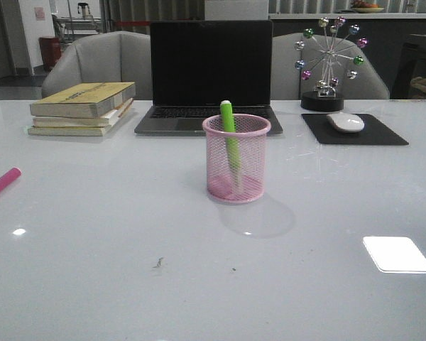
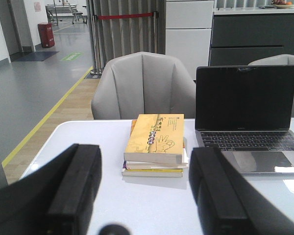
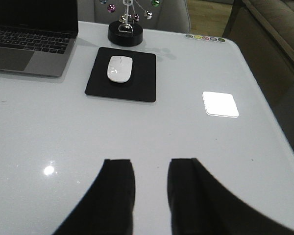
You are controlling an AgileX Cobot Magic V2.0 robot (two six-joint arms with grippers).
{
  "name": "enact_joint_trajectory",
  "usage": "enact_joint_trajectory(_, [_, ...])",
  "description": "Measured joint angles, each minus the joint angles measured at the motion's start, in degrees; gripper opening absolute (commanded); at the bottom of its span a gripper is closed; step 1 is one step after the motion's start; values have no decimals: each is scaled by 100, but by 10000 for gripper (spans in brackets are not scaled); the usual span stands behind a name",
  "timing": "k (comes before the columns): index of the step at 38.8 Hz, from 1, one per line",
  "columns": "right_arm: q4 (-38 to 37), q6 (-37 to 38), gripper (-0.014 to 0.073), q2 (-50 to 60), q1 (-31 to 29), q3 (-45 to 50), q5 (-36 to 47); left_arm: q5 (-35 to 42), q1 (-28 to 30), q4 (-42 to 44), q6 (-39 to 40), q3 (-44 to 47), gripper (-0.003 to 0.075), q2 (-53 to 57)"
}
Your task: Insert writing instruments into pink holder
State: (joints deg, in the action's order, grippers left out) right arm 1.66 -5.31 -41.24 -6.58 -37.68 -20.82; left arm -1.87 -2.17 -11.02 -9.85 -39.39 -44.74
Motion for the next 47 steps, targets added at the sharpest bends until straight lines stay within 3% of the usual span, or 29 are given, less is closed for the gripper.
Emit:
enact_joint_trajectory(10, [0, 0, 319, 0, 0, 0, 0, 3, 0, 0, 0, 0, 434, 0])
enact_joint_trajectory(19, [0, 0, 319, 0, 0, 0, 0, 311, 0, 13, 0, -9, 323, -42])
enact_joint_trajectory(26, [0, 0, 319, 0, 0, 0, 0, 187, 0, 248, 0, -371, 324, -383])
enact_joint_trajectory(34, [0, 0, 319, 0, 0, 0, 0, -629, 0, 298, 0, -1430, 324, -1232])
enact_joint_trajectory(44, [0, 0, 319, 0, 0, 0, 0, -2539, 0, 255, 0, -3001, 324, -2792])
enact_joint_trajectory(45, [0, 0, 319, 0, 0, 0, 0, -3165, 0, 191, 0, -3384, 324, -3913])
enact_joint_trajectory(47, [0, 0, 319, 0, 0, 0, 0, -3192, 0, 191, 0, -3393, 324, -4140])
